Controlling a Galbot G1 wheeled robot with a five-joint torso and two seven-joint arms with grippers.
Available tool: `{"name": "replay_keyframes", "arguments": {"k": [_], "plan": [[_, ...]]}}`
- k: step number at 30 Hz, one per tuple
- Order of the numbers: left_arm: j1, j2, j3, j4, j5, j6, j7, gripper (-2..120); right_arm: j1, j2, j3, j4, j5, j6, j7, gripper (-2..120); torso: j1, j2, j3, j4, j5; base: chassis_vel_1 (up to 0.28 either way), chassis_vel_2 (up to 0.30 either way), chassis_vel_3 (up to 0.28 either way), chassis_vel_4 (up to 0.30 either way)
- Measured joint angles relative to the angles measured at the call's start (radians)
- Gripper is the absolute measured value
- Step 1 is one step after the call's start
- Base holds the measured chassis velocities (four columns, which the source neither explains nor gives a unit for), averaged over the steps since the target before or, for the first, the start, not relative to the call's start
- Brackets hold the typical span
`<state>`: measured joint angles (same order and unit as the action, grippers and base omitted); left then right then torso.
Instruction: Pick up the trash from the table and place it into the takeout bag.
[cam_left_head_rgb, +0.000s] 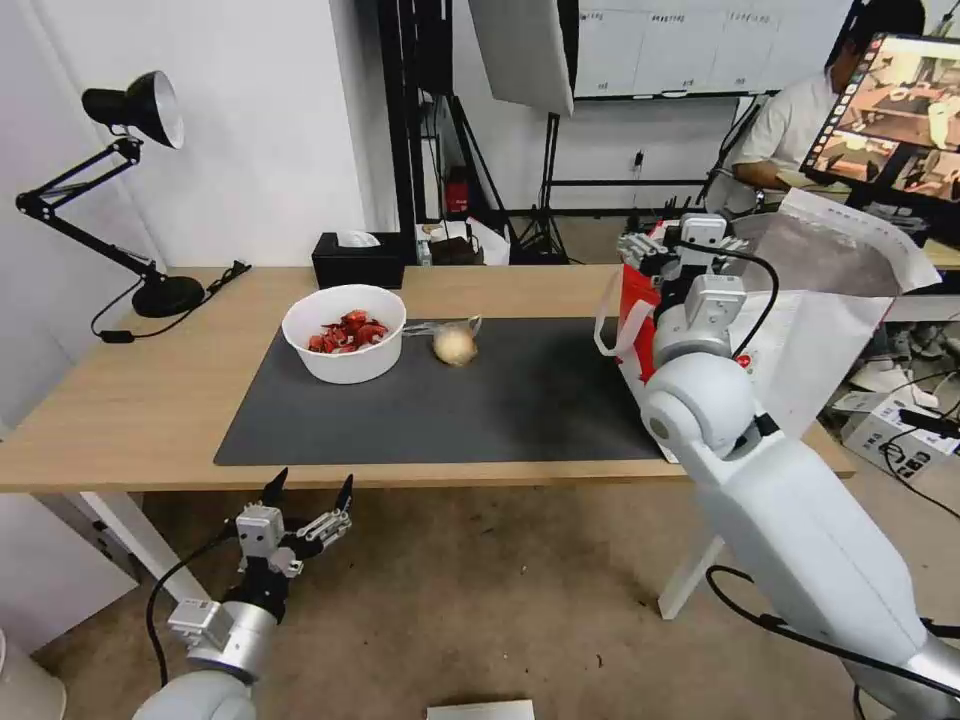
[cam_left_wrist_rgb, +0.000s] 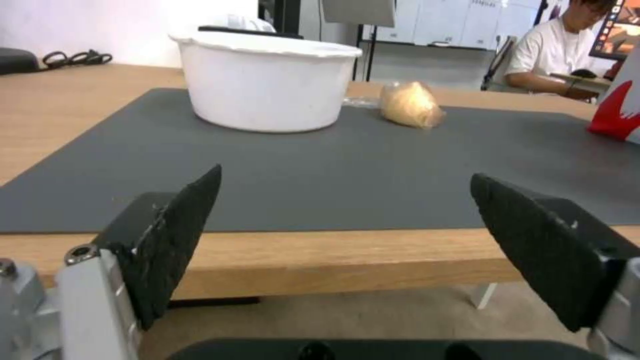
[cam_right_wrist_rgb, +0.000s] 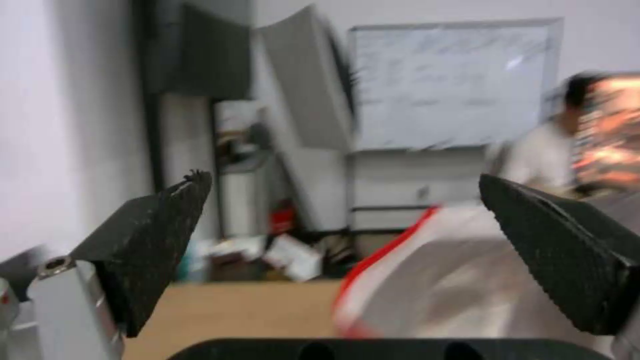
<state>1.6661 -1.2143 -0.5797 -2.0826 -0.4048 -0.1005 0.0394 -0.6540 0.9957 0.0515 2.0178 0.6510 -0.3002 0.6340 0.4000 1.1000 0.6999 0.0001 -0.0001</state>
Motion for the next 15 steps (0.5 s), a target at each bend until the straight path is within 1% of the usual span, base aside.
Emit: {"name": "replay_keyframes", "arguments": {"k": [1,2,3,5,6,8,9,11,13,15], "plan": [[0.000,0.000,0.000,-0.001,0.000,-0.002,0.000,100,-0.040,-0.016,0.008,0.036,0.036,0.002,-0.037,100,0.000,0.000,0.000,0.0000,0.0001,0.000,0.000,0.000,0.000],[0.000,0.000,0.000,-0.001,0.000,-0.002,0.000,100,-0.040,-0.016,0.008,0.036,0.036,0.002,-0.037,100,0.000,0.000,0.000,0.0000,0.0001,0.000,0.000,0.000,0.000],[0.000,0.000,0.000,-0.001,-0.003,-0.004,0.000,100,-0.107,-0.036,0.025,0.082,0.056,0.010,-0.086,100,0.000,0.000,0.000,-0.0001,0.0002,0.000,0.000,0.000,0.000],[0.000,-0.001,0.000,-0.001,-0.004,-0.004,0.000,100,-0.130,-0.042,0.033,0.097,0.057,0.015,-0.104,100,0.000,0.000,0.000,-0.0001,0.0002,0.000,0.000,0.000,0.000],[-0.002,-0.002,0.000,-0.004,-0.007,-0.005,0.001,100,-0.200,-0.057,0.061,0.141,0.058,0.025,-0.163,100,0.000,0.000,0.000,-0.0002,0.0001,0.000,0.000,0.000,0.000],[-0.007,-0.006,0.001,-0.008,-0.007,-0.006,0.003,100,-0.291,-0.073,0.090,0.190,0.056,0.042,-0.233,100,0.000,0.000,0.000,-0.0004,0.0002,0.000,0.000,0.000,0.000],[-0.007,-0.006,0.001,-0.008,-0.007,-0.006,0.003,100,-0.291,-0.073,0.090,0.190,0.056,0.042,-0.233,100,0.000,0.000,0.000,-0.0004,0.0002,0.000,0.000,0.000,0.000],[-0.006,-0.011,0.002,-0.011,-0.004,-0.007,0.004,100,-0.362,-0.082,0.107,0.220,0.052,0.060,-0.268,100,0.000,0.000,0.000,-0.0002,0.0001,0.000,0.000,0.000,0.000],[-0.004,-0.013,0.002,-0.013,-0.003,-0.007,0.004,100,-0.383,-0.084,0.112,0.226,0.051,0.069,-0.277,100,0.000,0.000,0.000,-0.0002,0.0002,0.000,0.000,0.000,0.000],[0.000,-0.019,0.003,-0.018,0.000,-0.008,0.005,100,-0.434,-0.087,0.123,0.238,0.047,0.097,-0.305,100,0.000,0.000,0.000,-0.0002,0.0001,0.000,0.000,0.000,0.000]]}}
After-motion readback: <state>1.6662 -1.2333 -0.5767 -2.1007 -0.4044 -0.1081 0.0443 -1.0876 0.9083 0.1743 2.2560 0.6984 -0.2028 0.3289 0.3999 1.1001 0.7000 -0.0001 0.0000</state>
